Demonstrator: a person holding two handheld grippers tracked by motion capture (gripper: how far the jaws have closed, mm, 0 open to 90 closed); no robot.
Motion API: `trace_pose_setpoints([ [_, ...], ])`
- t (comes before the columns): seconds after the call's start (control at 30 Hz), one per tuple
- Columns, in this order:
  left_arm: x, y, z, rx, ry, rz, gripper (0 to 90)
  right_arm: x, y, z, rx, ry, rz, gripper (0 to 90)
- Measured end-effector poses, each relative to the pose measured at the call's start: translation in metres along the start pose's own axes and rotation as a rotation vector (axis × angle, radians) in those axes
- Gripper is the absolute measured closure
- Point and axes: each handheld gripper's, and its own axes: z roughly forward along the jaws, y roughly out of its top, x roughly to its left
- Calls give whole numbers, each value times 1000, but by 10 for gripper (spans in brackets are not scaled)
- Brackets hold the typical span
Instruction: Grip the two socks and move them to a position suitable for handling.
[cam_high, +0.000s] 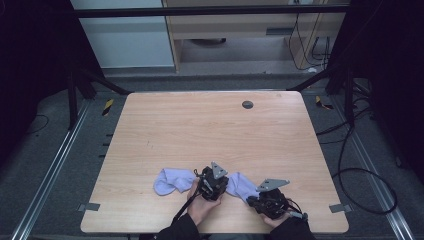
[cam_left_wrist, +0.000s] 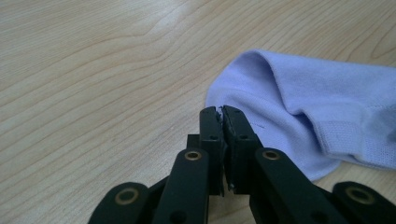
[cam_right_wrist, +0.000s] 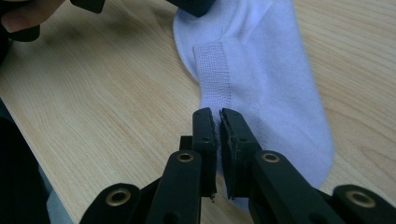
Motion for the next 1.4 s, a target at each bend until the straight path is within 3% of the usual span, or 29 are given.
trace_pose_setpoints([
  [0.13,0,0,0,-1,-8,3,879,-1,3,-9,-64,8,18,852],
  [0.2,1,0,0,-1,-12,7,881,-5,5,-18,-144,0,35,852],
  [0.3,1,0,0,-1,-15,11,882,-8,6,-23,-185,-12,56,851],
  [0.4,1,0,0,-3,-15,16,883,-16,7,-29,-245,-69,94,849],
  [0.53,1,-1,0,-4,-15,20,883,-22,9,-30,-269,-110,127,848],
  [0.6,1,-1,0,-4,-15,22,883,-29,10,-28,-263,-150,152,847],
  [0.67,1,-1,0,-4,-16,24,884,-30,10,-28,-258,-158,161,846],
  [0.77,0,-1,0,-4,-15,25,884,-40,12,-24,-241,-217,162,843],
  [0.93,0,0,0,-4,-15,28,884,-48,11,-23,-221,-266,179,841],
  [1.17,0,1,1,-6,-18,28,884,-51,7,-27,-194,-317,195,826],
  [1.2,0,2,1,-9,-17,27,884,-53,6,-28,-175,-364,197,811],
  [1.4,-2,4,3,-13,-17,30,883,-57,3,-31,-160,-438,215,765],
])
